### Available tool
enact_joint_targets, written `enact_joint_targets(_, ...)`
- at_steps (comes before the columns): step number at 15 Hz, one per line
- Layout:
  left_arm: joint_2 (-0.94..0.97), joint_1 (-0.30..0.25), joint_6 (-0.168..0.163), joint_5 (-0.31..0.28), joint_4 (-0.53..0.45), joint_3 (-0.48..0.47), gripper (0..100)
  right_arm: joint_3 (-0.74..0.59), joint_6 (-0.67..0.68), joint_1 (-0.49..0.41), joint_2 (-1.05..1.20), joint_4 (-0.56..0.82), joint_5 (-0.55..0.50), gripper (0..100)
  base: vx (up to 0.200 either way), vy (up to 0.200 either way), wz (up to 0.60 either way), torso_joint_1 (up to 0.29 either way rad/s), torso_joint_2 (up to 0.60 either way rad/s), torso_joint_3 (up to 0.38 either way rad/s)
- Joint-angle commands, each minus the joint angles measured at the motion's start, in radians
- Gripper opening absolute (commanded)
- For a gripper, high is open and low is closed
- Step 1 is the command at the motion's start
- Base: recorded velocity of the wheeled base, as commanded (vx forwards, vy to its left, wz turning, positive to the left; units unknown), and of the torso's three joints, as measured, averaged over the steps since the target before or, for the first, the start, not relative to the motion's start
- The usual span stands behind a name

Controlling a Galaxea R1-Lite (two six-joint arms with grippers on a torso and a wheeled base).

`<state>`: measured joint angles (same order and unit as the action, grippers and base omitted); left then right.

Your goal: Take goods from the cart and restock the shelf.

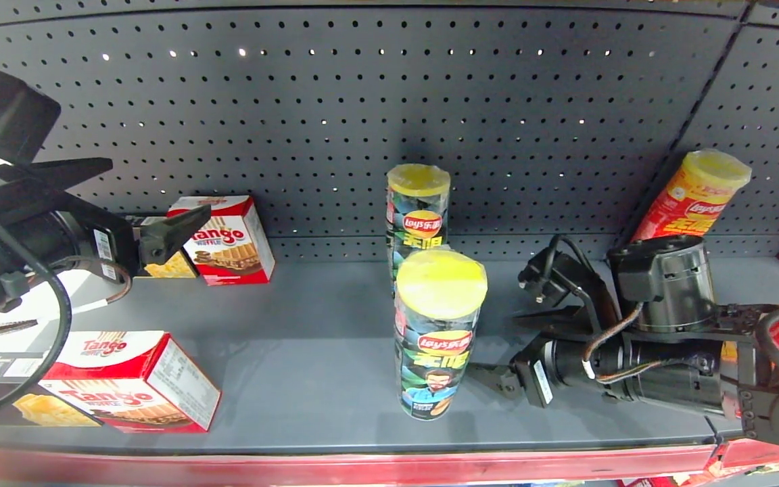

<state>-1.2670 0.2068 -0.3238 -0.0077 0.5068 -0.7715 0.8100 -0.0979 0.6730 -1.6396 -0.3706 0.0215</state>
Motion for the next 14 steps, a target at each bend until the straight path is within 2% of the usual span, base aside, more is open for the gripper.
enact_joint_targets(1, -0.005, -0.001, 0.000, 0.000, 0.001, 0.000, 100, -0.003, 0.000, 0.005, -0.002, -0.001, 0.000, 100, 0.000, 0.000, 0.00, 0.000, 0.00, 0.000)
enact_joint_targets(14, -0.005, -0.001, 0.000, 0.000, 0.006, 0.001, 100, 0.008, 0.000, -0.004, -0.006, -0.001, 0.000, 100, 0.000, 0.000, 0.00, 0.000, 0.00, 0.000)
